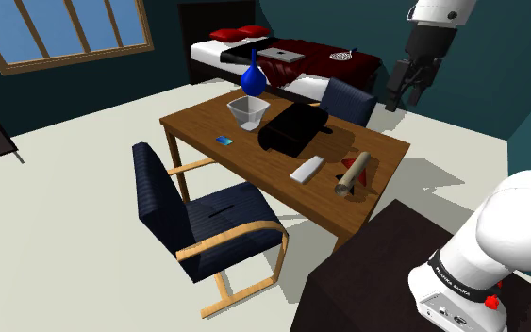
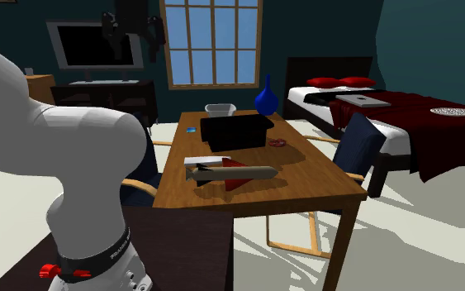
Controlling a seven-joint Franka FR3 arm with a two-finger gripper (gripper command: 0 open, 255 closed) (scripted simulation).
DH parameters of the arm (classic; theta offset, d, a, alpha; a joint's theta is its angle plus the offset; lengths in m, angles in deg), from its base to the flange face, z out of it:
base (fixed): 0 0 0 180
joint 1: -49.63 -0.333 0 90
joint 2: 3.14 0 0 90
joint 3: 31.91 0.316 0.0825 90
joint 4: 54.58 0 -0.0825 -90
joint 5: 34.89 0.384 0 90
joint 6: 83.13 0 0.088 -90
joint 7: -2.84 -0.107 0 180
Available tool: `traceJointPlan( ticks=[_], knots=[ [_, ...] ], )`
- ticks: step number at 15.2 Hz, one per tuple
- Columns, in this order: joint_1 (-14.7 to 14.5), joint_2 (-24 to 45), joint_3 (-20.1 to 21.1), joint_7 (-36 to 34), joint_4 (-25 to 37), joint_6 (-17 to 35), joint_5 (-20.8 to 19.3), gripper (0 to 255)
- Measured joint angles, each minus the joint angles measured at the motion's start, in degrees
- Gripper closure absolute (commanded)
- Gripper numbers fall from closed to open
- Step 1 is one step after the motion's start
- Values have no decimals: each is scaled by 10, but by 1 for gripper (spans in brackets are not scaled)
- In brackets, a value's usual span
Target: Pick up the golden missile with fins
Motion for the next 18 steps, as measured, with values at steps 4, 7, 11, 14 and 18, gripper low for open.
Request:
traceJointPlan(
  ticks=[4, 7, 11, 14, 18],
  knots=[
    [15, 12, -1, -26, -26, 41, 5, 0],
    [35, 34, -4, -59, -60, 101, 10, 0],
    [60, 82, -8, -104, -97, 192, 20, 0],
    [78, 127, -12, -136, -117, 262, 28, 0],
    [101, 180, -21, -175, -146, 350, 40, 0]
  ],
)
